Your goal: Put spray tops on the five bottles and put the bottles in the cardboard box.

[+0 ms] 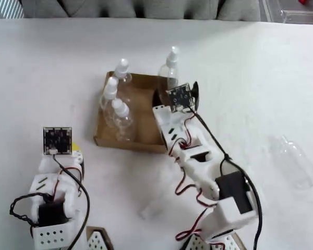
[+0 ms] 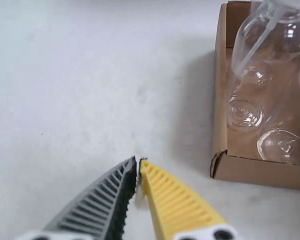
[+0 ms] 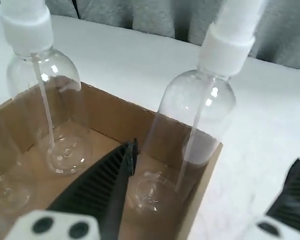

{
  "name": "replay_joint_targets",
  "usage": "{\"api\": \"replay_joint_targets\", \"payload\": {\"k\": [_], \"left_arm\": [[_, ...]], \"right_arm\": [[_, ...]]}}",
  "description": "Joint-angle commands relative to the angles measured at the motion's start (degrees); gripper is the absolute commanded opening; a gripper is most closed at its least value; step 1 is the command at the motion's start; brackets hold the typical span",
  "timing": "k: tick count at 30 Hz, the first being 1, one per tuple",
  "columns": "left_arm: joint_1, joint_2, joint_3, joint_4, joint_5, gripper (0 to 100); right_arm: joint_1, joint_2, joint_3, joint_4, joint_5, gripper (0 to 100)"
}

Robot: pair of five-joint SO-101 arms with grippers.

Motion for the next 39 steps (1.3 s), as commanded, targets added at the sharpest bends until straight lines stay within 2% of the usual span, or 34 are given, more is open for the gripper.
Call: {"api": "replay_joint_targets", "payload": {"k": [1, 5, 7, 13, 14, 17, 20, 25, 29, 34, 39], "left_arm": [[0.7, -0.2, 0.1, -1.8, -0.5, 2], [0.7, -0.2, 0.1, -1.8, -0.5, 2], [0.7, -0.2, 0.1, -1.8, -0.5, 2], [0.7, -0.2, 0.1, -1.8, -0.5, 2], [0.7, -0.2, 0.1, -1.8, -0.5, 2], [0.7, -0.2, 0.1, -1.8, -0.5, 2], [0.8, -0.2, 0.1, -1.8, -0.5, 2], [0.8, -0.2, 0.1, -1.8, -0.5, 2], [0.8, -0.2, 0.1, -1.8, -0.5, 2], [0.8, -0.2, 0.1, -1.4, -0.5, 2], [0.8, -0.2, 0.1, -1.4, -0.5, 2]], "right_arm": [[-0.2, -6.5, 1.5, -0.9, 0.2, 39.0], [0.7, -11.5, 4.0, -0.7, 0.5, 38.6], [2.4, -14.5, 4.8, -0.7, 0.5, 34.1], [9.8, -25.3, 5.3, 7.6, 0.6, 3.0], [10.7, -27.2, 5.3, 10.1, 0.6, 0.5], [14.9, -33.6, 5.3, 21.0, 0.6, 6.1], [20.0, -40.7, 4.1, 34.9, 1.3, 4.6], [30.2, -50.2, -1.8, 60.9, 15.8, 2.0], [38.3, -52.9, -7.6, 75.6, 25.9, 2.1], [48.0, -52.8, -11.8, 87.7, 36.2, 2.1], [56.7, -52.8, -11.9, 90.9, 48.6, 2.2]]}}
